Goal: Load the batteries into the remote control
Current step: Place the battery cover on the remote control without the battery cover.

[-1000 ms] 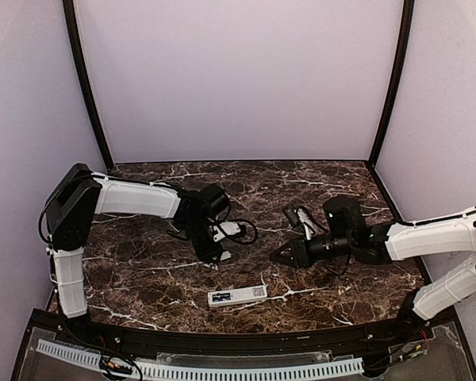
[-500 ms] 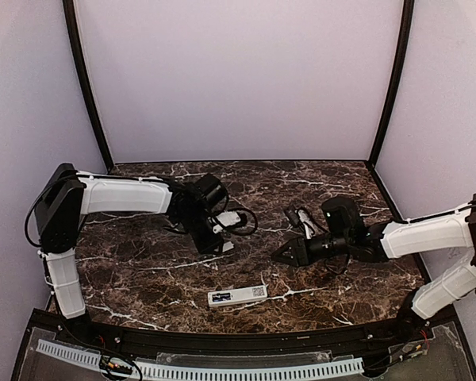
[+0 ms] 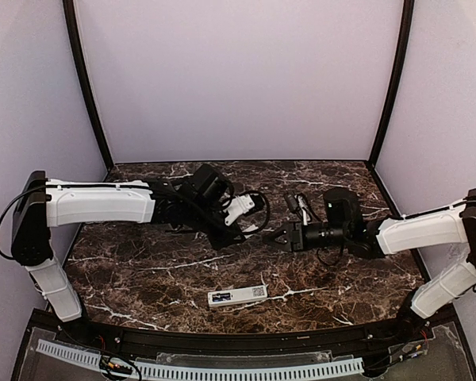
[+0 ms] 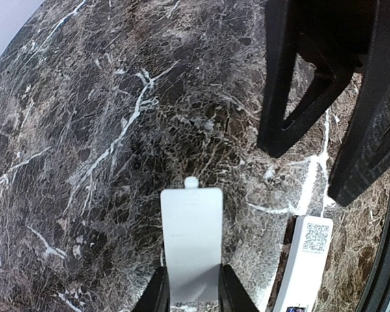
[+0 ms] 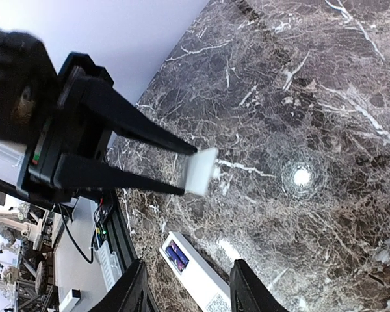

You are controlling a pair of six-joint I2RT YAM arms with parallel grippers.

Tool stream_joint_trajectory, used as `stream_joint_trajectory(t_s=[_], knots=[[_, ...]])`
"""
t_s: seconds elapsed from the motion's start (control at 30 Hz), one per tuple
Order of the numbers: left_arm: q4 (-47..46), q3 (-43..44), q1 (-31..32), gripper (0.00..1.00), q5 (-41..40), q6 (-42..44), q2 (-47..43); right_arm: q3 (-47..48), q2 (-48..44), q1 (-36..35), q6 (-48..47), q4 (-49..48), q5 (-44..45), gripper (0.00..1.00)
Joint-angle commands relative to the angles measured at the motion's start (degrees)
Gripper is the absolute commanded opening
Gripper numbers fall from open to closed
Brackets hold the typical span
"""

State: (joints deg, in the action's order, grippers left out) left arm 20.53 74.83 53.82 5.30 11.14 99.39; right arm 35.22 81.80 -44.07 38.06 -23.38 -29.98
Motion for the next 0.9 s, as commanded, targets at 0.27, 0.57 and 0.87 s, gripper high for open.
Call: stream_joint_trajectory(t_s=[0.27,0.57,0.87], knots=[[4.2,-3.7,1.9,0.2,-0.5,1.7,-4.9,0.4,-2.0,-0.1,0.2,-0.8,-0.4,0.43],[17.4,-8.2,1.9,0.19,3.2,6.0,-9.7,-1.0,-6.4,-0.1,-2.1,4.8,0.5,0.46],[26.0,-9.6,2.5,0.19,5.6,9.3,-11.2,-3.1,-6.1,0.0,-2.5,4.9,-0.9,0.45]])
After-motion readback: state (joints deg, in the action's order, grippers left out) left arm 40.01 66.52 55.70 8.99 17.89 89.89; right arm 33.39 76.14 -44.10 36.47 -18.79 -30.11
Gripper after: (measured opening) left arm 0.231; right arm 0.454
